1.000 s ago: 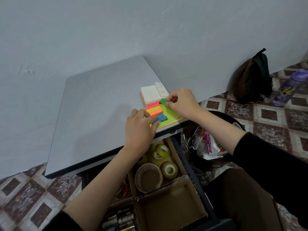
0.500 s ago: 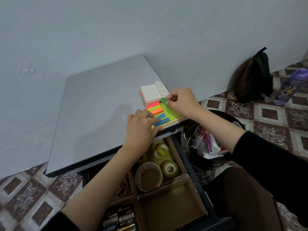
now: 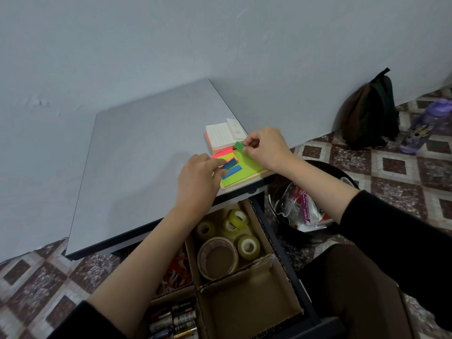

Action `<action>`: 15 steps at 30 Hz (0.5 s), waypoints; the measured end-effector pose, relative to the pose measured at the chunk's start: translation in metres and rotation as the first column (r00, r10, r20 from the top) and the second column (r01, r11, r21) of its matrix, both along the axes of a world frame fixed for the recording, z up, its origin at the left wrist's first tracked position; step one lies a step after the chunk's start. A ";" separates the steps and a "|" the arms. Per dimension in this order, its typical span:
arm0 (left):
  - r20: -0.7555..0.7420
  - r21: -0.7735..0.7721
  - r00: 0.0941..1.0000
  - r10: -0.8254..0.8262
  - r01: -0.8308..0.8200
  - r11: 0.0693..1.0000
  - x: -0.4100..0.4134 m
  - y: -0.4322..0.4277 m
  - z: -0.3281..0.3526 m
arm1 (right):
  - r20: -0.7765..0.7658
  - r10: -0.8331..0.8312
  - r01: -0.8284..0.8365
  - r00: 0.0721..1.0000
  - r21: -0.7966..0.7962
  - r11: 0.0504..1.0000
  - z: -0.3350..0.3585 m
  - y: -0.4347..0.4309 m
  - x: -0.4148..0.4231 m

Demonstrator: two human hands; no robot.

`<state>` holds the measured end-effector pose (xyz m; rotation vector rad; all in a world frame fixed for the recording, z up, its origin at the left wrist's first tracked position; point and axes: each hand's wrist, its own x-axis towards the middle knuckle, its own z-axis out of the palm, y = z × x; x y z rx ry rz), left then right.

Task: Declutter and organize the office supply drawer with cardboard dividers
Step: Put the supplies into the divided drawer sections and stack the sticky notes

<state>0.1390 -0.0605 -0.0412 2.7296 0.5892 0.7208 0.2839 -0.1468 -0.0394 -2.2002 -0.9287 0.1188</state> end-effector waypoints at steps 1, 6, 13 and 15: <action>-0.007 0.025 1.000 -0.004 0.004 1.000 0.001 0.001 0.000 | 0.000 0.002 -0.002 1.000 -0.001 1.000 0.000 0.000 0.000; -0.080 0.103 0.993 -0.082 0.090 0.991 0.005 0.000 0.002 | -0.003 0.008 -0.008 1.000 0.001 1.000 -0.001 0.000 0.000; -0.270 0.078 0.957 -0.104 0.129 0.989 0.011 0.000 0.008 | -0.002 0.013 -0.013 1.000 0.003 1.000 -0.001 0.000 0.000; -0.328 0.062 0.940 -0.092 0.118 0.991 0.014 0.001 0.013 | 0.000 0.017 -0.017 1.000 0.005 1.000 -0.001 0.001 0.000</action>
